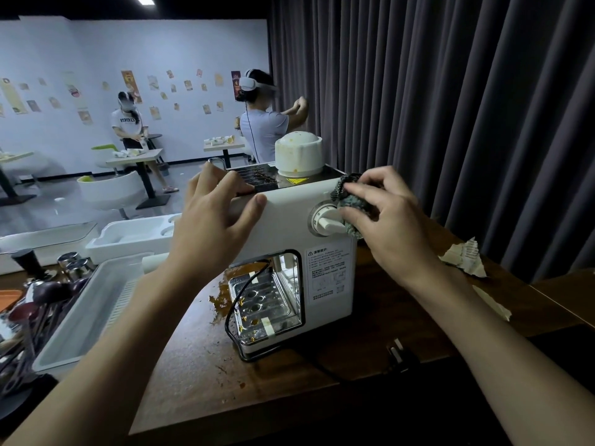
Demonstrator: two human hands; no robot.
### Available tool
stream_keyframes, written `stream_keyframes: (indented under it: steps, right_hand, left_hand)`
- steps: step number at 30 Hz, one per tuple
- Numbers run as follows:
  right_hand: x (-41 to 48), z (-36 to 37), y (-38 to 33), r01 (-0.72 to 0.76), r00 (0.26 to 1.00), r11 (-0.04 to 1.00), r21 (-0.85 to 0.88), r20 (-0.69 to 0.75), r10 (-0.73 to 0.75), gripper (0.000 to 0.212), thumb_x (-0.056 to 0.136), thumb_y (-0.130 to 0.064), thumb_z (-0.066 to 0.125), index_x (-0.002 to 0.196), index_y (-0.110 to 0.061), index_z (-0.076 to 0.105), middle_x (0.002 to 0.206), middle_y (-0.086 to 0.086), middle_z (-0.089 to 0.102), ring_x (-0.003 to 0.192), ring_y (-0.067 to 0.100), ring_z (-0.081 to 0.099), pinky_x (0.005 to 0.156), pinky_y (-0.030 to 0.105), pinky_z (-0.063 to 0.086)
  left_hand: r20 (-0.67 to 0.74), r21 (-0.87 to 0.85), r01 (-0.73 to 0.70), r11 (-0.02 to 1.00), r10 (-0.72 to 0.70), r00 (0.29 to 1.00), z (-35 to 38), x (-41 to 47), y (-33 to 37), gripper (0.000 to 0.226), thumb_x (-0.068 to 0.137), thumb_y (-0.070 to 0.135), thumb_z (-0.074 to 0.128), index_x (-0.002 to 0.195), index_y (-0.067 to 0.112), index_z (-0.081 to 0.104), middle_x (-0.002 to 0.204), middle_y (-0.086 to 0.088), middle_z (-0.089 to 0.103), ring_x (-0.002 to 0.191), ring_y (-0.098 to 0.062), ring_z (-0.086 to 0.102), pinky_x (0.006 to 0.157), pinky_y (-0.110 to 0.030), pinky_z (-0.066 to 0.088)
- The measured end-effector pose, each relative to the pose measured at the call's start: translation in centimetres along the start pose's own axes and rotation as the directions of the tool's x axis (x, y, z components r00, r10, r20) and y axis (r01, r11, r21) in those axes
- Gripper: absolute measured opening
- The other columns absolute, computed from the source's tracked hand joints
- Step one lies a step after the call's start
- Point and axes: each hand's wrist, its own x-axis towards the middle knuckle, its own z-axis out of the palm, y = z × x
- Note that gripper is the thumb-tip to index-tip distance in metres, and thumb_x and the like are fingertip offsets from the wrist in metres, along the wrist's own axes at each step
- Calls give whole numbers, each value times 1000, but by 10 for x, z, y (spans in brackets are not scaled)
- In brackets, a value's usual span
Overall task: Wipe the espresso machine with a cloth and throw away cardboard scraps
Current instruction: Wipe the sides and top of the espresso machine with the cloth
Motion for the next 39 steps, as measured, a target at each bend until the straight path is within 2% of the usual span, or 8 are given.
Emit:
stream_keyframes:
  steps: [4, 8, 15, 19, 24, 28, 36, 39]
  right_hand:
    - [3, -2, -4, 63, 994, 997, 47, 87, -67, 42, 87, -22, 70, 123, -2, 64, 113, 7, 51, 103, 5, 49, 93, 6, 36]
    - [-8, -2, 5, 61, 996, 995, 84, 57, -66, 30, 96, -9, 56, 124, -4, 63, 117, 6, 49, 105, 4, 48, 94, 9, 39]
    - [-56, 36, 3, -186, 957, 972, 146, -198, 213, 26, 83, 4, 70, 109, 2, 69, 103, 1, 54, 96, 3, 50, 85, 7, 42]
    - [-76, 52, -12, -253, 943, 954, 159, -182, 281, 23, 81, 0, 74, 103, 1, 69, 99, 0, 55, 89, 4, 52, 77, 7, 46]
    - [-80, 74, -44, -141, 972, 976, 167, -164, 169, 25, 82, -1, 74, 107, -1, 71, 97, 3, 58, 86, 8, 56, 73, 21, 52]
    - [-54, 73, -71, -74, 969, 988, 139, -225, 105, 24, 85, -3, 72, 109, 0, 70, 99, 8, 57, 88, 2, 49, 79, 11, 46]
    - [-3, 45, -74, -115, 957, 991, -62, -275, 94, 23, 88, -9, 69, 110, 0, 70, 98, 10, 58, 80, 7, 44, 75, 12, 36]
    - [0, 40, -69, -98, 974, 982, -162, -216, 61, 23, 90, -15, 66, 111, -6, 70, 104, 7, 61, 87, 21, 57, 76, 31, 47]
  left_hand:
    - [-4, 3, -1, 1000, 1, 1000, 0, 0, 1, 50, 87, 62, 41, 103, 18, 61, 110, 1, 44, 118, -30, 45, 84, -42, 43]
    - [-12, -11, 2, 1000, -2, 1000, 0, -1, 2, 50, 87, 62, 41, 104, 19, 60, 109, 5, 42, 119, -27, 44, 82, -39, 40]
    - [-5, -5, 3, 1000, -3, 1000, 0, -1, 3, 51, 86, 62, 40, 105, 19, 60, 108, 9, 38, 121, -25, 42, 81, -37, 39]
    - [-2, -2, 1, 1000, -1, 1000, 0, -1, 2, 48, 87, 61, 41, 104, 20, 60, 107, 9, 38, 120, -26, 42, 81, -37, 39]
    - [11, -7, -6, 1000, 6, 1000, -1, -1, 0, 42, 90, 56, 44, 105, 20, 60, 106, 9, 38, 118, -24, 41, 81, -36, 37]
    - [48, -61, -21, 998, 24, 999, -6, -1, -4, 43, 96, 54, 33, 102, 20, 60, 102, 13, 37, 115, -18, 41, 82, -34, 35]
    - [127, -153, -41, 987, 61, 990, -15, -2, -13, 41, 101, 47, 28, 118, 31, 62, 116, 14, 46, 125, -11, 40, 89, -35, 38]
    - [122, -197, -54, 979, 79, 989, -19, -2, -19, 35, 103, 35, 32, 132, 34, 52, 127, 15, 49, 125, 9, 35, 95, -19, 33]
